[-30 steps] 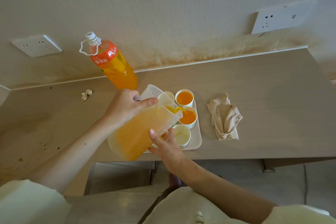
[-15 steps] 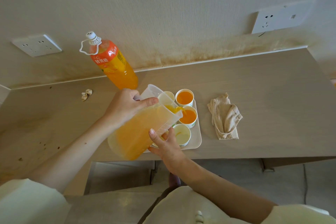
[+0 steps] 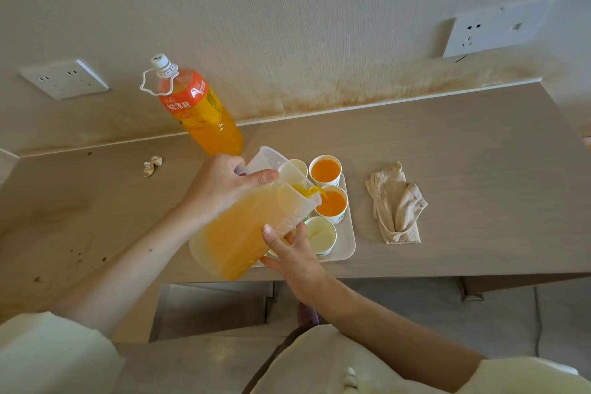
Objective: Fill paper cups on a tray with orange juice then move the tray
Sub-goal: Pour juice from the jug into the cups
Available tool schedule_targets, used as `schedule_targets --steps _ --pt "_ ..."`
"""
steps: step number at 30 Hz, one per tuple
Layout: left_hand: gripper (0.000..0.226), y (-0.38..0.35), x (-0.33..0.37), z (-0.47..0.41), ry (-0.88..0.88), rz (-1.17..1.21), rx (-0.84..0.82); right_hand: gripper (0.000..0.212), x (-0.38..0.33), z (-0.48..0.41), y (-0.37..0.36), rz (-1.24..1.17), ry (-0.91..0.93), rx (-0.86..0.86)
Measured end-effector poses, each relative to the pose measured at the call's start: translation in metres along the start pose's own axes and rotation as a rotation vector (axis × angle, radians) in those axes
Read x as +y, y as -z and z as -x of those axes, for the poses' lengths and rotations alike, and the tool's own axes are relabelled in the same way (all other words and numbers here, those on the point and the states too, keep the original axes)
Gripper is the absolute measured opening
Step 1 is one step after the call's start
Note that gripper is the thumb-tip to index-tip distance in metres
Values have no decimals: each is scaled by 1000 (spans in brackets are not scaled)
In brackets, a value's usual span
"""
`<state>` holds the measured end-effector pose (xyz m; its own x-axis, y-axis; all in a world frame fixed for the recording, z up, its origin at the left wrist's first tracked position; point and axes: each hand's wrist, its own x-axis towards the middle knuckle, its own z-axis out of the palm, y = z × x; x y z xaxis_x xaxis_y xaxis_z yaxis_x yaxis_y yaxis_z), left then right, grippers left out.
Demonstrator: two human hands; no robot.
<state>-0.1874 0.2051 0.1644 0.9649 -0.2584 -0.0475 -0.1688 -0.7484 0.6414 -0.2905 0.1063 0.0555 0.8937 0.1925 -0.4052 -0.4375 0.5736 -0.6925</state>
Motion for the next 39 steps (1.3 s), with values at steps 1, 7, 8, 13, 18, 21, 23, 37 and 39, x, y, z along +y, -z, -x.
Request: schedule_targets --steps 1,7,8,13,18,21,23,37,39 --pt "59 0 0 0 0 -6 1 76 0 0 0 -1 0 -3" --pt "59 0 1 0 -2 -18 -6 77 0 0 1 1 -3 -9" --pt "59 0 0 0 -2 -11 -9 76 -1 0 0 0 -1 -9" --pt "59 -1 2 0 11 -5 -6 74 -1 0 1 -18 -6 4" --pt "72 0 -1 -2 10 -12 -10 74 -1 -1 0 -17 -6 7" --pt "67 0 -3 -2 14 -9 -8 73 0 -2 -1 -13 -11 12" --pt "67 0 -3 -2 20 -1 -7 74 1 -3 -1 -12 -14 13" --pt "68 0 -5 -3 19 19 -14 72 2 -3 -1 -19 -8 26" --pt "69 0 -4 -3 17 8 -11 73 2 -4 -1 -12 -12 28"
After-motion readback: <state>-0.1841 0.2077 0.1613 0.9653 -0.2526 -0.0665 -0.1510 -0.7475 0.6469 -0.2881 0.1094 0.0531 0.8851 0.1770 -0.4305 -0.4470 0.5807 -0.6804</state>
